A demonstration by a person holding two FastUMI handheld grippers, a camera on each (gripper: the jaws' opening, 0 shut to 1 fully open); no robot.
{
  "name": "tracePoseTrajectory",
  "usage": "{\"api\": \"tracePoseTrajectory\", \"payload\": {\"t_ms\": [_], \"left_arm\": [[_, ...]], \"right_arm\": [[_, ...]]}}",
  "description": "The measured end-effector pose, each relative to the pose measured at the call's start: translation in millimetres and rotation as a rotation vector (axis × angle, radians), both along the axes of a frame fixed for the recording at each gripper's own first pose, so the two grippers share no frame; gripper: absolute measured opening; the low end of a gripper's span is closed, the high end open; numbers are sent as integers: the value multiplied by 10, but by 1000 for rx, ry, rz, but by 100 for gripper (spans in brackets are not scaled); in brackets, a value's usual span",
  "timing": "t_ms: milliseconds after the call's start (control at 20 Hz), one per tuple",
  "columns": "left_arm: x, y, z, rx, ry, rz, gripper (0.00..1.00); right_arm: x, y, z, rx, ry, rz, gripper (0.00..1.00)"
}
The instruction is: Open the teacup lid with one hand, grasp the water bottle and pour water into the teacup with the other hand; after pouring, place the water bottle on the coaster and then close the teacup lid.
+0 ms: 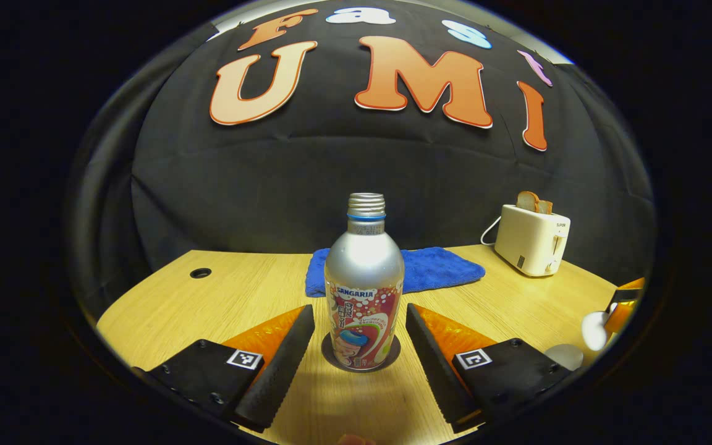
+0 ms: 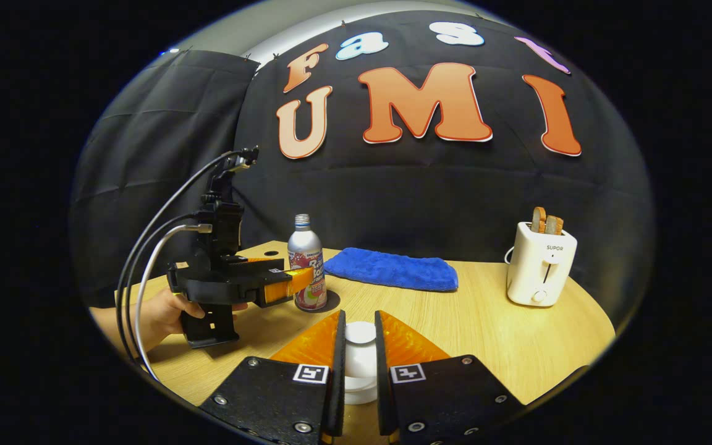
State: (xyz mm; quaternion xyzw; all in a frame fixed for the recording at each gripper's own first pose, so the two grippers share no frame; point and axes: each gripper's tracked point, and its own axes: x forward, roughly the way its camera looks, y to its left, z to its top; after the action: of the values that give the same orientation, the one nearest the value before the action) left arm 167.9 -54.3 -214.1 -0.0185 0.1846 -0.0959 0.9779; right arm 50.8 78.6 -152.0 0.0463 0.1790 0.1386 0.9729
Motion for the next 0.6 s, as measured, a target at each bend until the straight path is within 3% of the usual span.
{"api": "tracePoseTrajectory", "payload": {"t_ms": [100,200,600], "left_arm": [[-58,19,57,-10,-9,3,98],[-120,64,145,-6,-26,10,94],[-405,116,437,-5,-87,27,98]], "right_arm": [[5,60,-73,-4,9,10,23],[-8,84,-200,-25,26,13,23],[-57,124,-443,-65,48,12,23]]}}
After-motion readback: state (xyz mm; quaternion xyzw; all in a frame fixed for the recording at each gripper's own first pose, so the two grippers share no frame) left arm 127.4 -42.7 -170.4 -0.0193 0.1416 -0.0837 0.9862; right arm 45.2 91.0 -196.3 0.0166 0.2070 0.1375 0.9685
